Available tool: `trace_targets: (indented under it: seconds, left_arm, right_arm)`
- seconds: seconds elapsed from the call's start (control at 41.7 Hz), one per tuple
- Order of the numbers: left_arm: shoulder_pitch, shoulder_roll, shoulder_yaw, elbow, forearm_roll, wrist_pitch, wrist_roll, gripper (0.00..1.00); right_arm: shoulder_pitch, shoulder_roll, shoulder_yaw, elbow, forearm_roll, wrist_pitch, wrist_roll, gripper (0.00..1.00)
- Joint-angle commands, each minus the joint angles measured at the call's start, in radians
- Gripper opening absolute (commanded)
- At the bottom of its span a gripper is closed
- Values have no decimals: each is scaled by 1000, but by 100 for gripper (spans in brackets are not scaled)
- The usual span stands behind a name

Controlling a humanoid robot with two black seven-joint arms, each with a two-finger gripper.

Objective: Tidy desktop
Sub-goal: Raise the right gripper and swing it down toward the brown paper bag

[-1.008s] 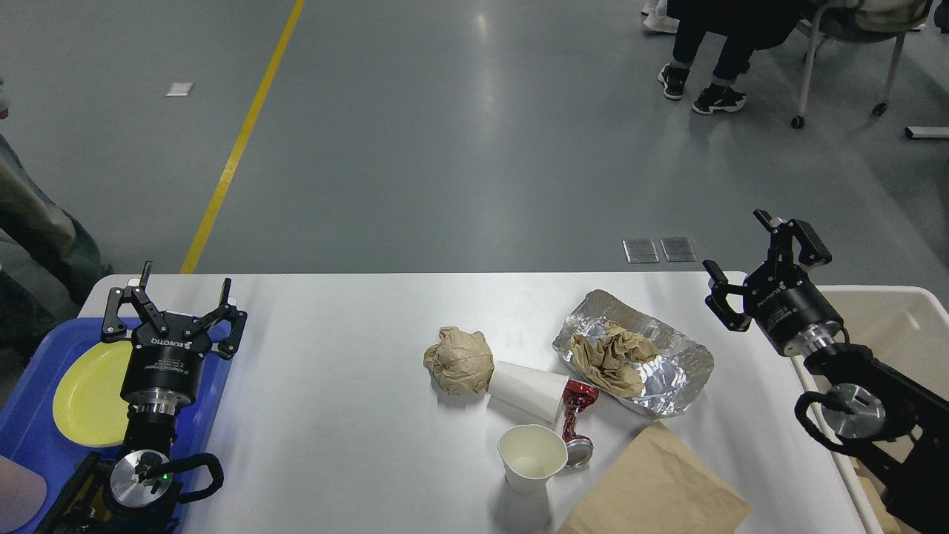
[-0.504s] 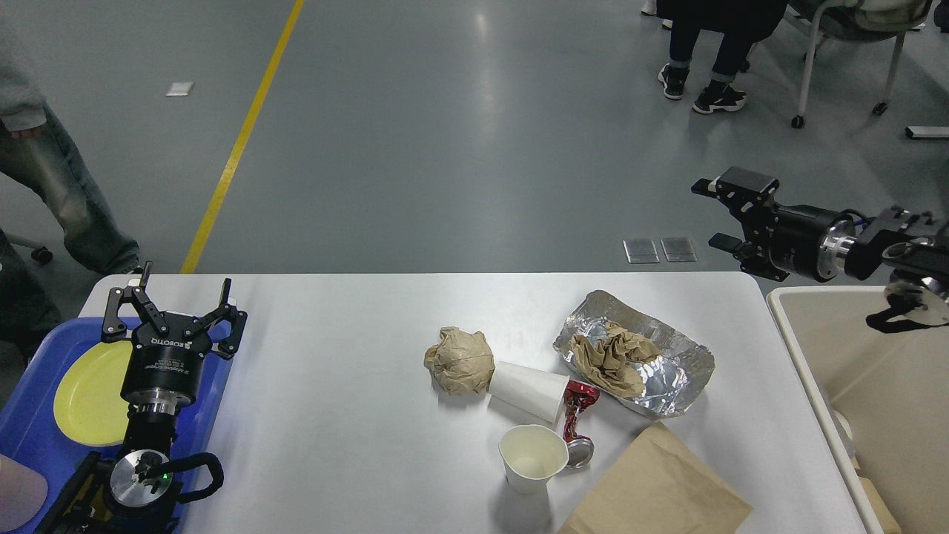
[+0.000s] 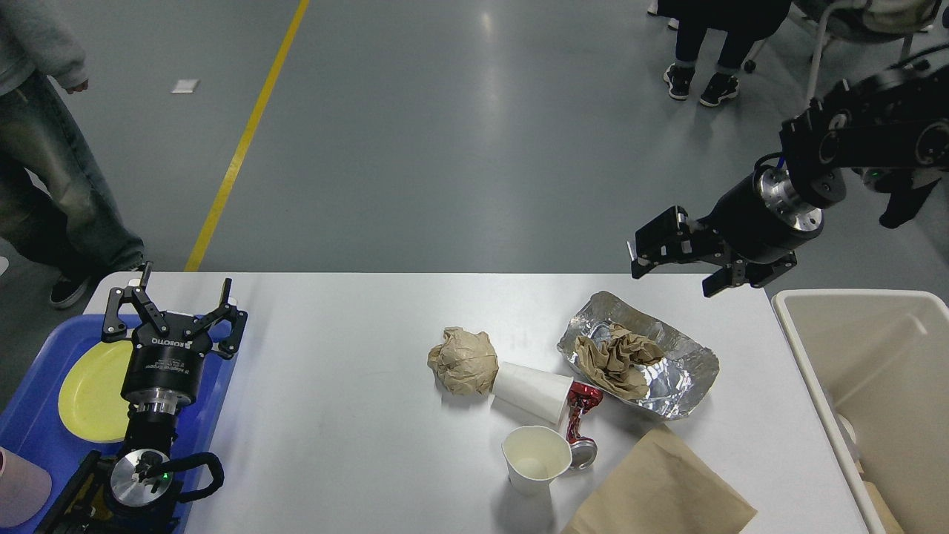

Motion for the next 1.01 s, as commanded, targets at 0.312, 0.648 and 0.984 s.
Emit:
trace_targets:
  seconds: [0.312, 0.648, 0.984]
  left_arm:
    - [-1, 2, 0, 4, 0, 0, 0, 96]
    - [-1, 2, 0, 4, 0, 0, 0, 96]
    - [-1, 2, -2, 4, 0, 0, 0, 96]
  right_arm:
    - [374, 23, -31, 413, 114, 7, -342, 99]
    - [323, 18, -74, 413, 112, 0, -342, 99]
    - [93, -66, -77, 421, 117, -72, -332, 90]
